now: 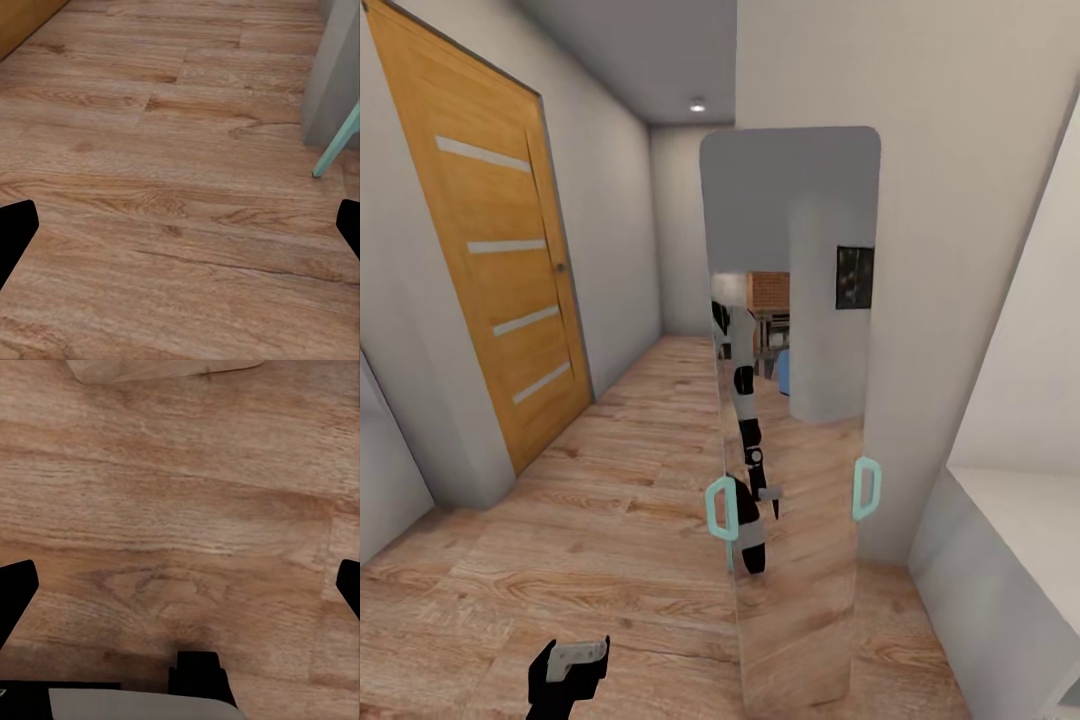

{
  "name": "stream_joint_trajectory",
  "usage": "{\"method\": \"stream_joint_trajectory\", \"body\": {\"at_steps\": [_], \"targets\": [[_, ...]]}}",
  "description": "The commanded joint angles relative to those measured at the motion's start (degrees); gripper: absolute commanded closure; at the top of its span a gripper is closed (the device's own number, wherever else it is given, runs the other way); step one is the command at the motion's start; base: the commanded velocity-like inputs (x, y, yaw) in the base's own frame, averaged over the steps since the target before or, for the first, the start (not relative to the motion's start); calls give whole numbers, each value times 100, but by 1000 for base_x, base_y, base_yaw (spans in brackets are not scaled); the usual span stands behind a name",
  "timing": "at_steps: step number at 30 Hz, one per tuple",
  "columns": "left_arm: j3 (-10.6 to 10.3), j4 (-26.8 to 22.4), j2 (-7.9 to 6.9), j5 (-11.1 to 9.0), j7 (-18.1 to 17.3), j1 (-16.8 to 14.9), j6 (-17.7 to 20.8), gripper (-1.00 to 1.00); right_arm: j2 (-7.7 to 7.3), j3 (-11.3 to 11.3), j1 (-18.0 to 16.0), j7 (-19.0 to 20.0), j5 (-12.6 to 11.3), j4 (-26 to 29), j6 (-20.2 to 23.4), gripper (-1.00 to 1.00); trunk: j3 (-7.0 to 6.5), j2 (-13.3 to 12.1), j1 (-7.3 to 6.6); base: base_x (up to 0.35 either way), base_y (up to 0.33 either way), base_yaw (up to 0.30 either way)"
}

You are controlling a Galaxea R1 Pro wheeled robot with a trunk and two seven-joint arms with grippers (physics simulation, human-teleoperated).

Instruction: Pick up the two gym shoes and the two sandals from the corridor floor and place them onto the hallstand (shoe rack) in the corridor, making sure they are on the rack and not on the floor. Arrange them so the two gym shoes are next to each other and the two sandals are next to each other.

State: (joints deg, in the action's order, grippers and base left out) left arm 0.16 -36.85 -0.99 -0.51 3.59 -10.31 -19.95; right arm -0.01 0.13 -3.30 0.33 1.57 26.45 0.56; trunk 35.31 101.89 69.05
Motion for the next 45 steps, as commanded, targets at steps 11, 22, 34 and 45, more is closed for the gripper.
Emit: {"method": "stream_joint_trajectory", "body": {"at_steps": [11,22,34,45], "targets": [[-7,1,1,-9,20,-11,-18,-100,5,3,-3,-8,35,22,-8,-100,185,445,242,0,0,0],[-7,2,2,-11,19,-12,-18,-100,2,4,-3,-29,37,26,-20,-100,289,886,483,0,0,0],[-7,3,3,-11,19,-13,-18,-100,1,-2,-4,-41,37,23,-36,-100,392,1368,747,0,0,0],[-7,3,3,-13,19,-10,-18,-100,8,-4,-4,-42,37,20,-46,-100,487,1809,988,0,0,0]]}}
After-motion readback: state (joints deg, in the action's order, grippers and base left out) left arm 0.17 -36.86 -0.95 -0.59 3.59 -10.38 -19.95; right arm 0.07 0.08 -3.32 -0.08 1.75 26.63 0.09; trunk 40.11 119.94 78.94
